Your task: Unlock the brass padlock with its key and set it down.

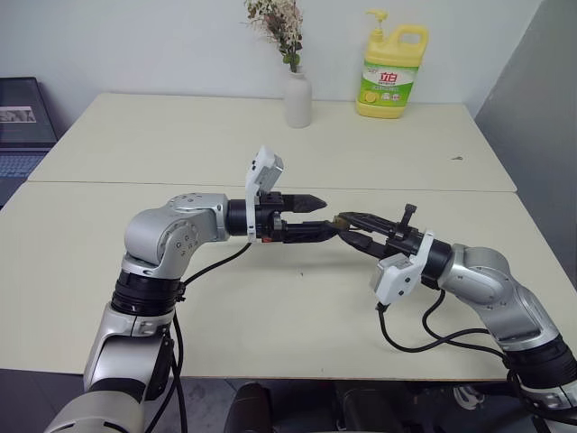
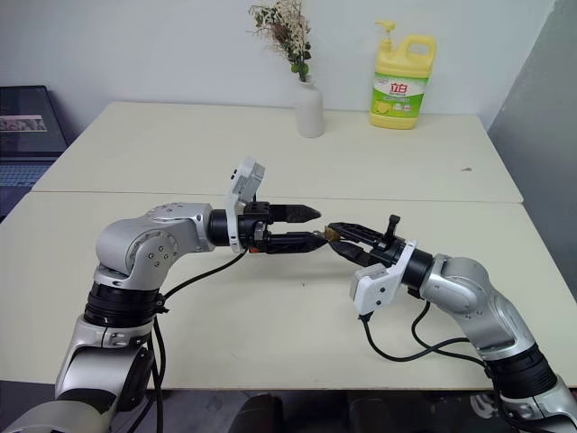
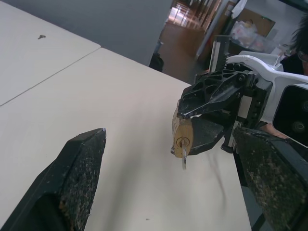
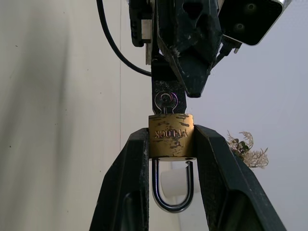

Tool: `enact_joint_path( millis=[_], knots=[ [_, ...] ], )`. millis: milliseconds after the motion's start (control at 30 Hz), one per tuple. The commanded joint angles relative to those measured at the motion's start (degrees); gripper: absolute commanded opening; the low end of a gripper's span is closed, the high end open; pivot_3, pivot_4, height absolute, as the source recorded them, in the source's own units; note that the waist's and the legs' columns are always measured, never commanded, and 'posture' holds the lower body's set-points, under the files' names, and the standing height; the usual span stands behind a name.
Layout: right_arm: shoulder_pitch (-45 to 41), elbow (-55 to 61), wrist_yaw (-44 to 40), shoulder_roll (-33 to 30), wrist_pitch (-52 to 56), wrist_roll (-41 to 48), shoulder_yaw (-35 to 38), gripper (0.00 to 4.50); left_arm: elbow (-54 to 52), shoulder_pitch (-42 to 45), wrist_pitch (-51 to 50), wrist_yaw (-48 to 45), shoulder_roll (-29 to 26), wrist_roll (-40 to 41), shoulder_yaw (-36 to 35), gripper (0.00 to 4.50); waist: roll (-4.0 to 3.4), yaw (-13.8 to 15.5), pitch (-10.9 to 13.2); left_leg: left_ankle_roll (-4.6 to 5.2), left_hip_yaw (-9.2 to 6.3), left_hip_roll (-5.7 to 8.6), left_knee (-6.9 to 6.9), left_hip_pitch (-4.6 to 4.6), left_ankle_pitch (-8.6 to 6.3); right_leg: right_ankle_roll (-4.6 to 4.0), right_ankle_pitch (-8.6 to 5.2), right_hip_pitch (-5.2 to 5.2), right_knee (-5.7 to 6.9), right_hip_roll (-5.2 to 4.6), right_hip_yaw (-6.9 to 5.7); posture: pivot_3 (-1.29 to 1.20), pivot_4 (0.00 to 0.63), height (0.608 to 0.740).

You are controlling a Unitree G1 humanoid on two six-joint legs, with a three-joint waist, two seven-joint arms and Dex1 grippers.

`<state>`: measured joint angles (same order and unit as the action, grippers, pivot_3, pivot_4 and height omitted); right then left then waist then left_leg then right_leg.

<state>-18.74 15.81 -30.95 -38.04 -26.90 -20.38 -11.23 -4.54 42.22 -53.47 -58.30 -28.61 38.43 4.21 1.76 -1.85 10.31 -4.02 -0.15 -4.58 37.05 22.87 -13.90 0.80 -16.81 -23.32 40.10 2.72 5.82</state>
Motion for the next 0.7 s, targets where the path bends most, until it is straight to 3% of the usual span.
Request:
enact_joint_path(
  millis=[33, 200, 633, 700],
  knots=[
    [-0.9, 2.3, 0.2, 0.2, -0.5, 1.1, 1.4, 0.94, -2.6, 0.6, 0.2, 0.0, 0.3, 1.2, -0.2, 4.43, 0.0, 0.0, 0.0, 0.0, 0.0, 0.0, 0.0, 0.0, 0.0, 0.0, 0.0, 0.0, 0.0, 0.0, 0.0, 0.0, 0.15, 0.74],
    [-1.1, 2.2, 0.0, 0.4, -0.5, 1.0, 1.3, 0.94, -2.0, 0.9, 1.0, 0.1, 1.0, 0.5, 0.6, 4.43, 0.0, 0.0, 0.0, 0.0, 0.0, 0.0, 0.0, 0.0, 0.0, 0.0, 0.0, 0.0, 0.0, 0.0, 0.0, 0.0, 0.15, 0.74],
    [-1.5, 2.3, -0.1, 0.7, -0.8, 1.1, 1.0, 0.94, -1.8, 0.5, 2.8, -0.4, 1.8, -0.5, 2.3, 0.27, 0.0, 0.0, 0.0, 0.0, 0.01, 0.0, 0.0, 0.0, 0.0, 0.0, 0.0, 0.0, 0.0, 0.0, 0.0, 0.0, 0.15, 0.74],
    [-1.6, 2.3, -0.1, 0.7, -0.9, 0.9, 1.0, 0.94, -1.7, 0.5, 3.0, -0.5, 1.8, -0.6, 2.4, 0.17, 0.0, 0.0, 0.0, 0.0, 0.01, 0.0, 0.0, 0.0, 0.0, 0.0, 0.0, 0.0, 0.0, 0.0, 0.01, 0.0, 0.15, 0.74]
  ],
)
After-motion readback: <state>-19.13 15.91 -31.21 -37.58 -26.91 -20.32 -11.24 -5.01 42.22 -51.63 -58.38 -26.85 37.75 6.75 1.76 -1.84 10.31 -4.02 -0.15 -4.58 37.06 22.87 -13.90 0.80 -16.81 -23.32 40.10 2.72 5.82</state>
